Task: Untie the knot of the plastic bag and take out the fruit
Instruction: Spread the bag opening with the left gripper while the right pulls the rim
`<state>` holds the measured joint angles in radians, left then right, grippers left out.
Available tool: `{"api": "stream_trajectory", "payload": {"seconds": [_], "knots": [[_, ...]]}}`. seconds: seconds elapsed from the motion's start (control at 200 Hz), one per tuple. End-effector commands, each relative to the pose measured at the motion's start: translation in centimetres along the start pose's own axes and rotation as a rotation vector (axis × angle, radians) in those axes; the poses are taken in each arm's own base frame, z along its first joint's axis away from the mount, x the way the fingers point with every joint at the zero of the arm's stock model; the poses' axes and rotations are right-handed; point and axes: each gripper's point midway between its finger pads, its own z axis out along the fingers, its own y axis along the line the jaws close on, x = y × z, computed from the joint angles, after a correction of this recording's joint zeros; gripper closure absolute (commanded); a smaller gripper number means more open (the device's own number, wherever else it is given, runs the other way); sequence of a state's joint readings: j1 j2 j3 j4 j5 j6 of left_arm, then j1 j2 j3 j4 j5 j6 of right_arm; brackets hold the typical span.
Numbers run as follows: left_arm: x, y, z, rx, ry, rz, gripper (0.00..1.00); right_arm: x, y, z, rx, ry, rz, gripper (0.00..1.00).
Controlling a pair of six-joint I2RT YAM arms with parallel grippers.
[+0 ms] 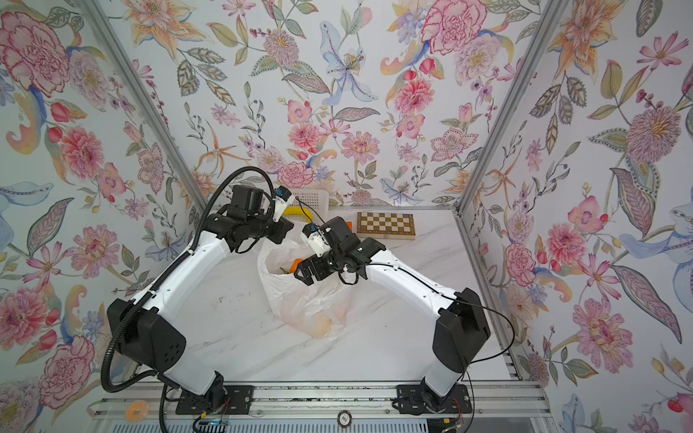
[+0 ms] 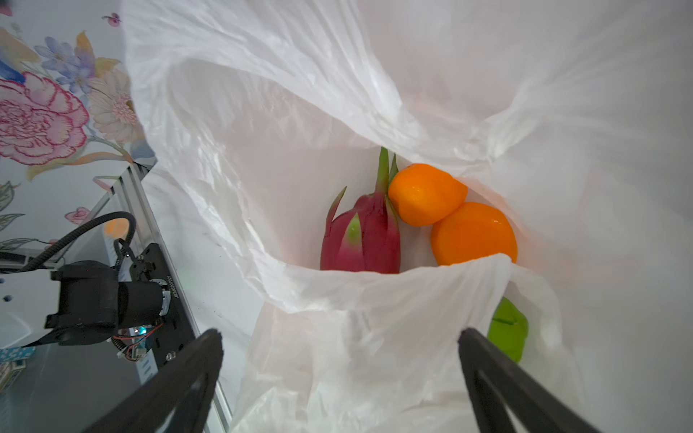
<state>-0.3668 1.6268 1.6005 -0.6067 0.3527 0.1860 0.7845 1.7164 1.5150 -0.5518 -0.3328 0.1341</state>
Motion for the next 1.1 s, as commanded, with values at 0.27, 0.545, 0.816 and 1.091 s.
{"api": "stream_trajectory", "payload": {"seconds": [0.27, 0.545, 0.816, 1.091], "knots": [[-0.6, 1.0, 0.6, -0.055, -0.001, 0.012, 1.0, 4.6, -0.2, 3.6, -0.002, 0.203, -0.029, 0.24], [-1.8, 3.1, 2.1, -0.117, -0.039, 0.004, 1.0, 3.3, 1.1, -0.1, 0.009, 0.119, -0.003, 0.9], [-5.8, 7.1, 3.4, -0.16, -0.117, -0.177, 1.0, 3.6, 6.7, -4.1, -0.031, 0.041, -0.063, 0.96], [-8.6, 8.1, 4.3, -0.163, -0.146, -0.177, 1.0, 14.2, 8.6, -0.5, -0.101, 0.27, -0.023, 0.96]]}}
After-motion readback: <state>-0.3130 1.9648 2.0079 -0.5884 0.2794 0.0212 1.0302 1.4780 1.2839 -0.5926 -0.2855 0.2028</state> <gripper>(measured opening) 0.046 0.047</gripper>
